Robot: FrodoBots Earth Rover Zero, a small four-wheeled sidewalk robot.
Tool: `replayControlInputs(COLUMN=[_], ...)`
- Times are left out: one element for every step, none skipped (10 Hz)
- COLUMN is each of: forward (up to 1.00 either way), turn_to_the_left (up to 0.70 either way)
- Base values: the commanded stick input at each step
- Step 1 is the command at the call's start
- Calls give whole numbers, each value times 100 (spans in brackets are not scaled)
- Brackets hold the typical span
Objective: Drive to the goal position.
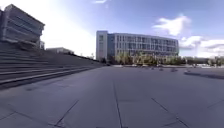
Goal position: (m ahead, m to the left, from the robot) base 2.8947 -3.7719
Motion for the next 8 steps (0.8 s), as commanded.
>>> replayControlInputs(forward=[70, 70, 70, 70, 70, 70, 70, 70], turn_to_the_left=[-14, -14, -14, -14, -14, -14, -14, -14])
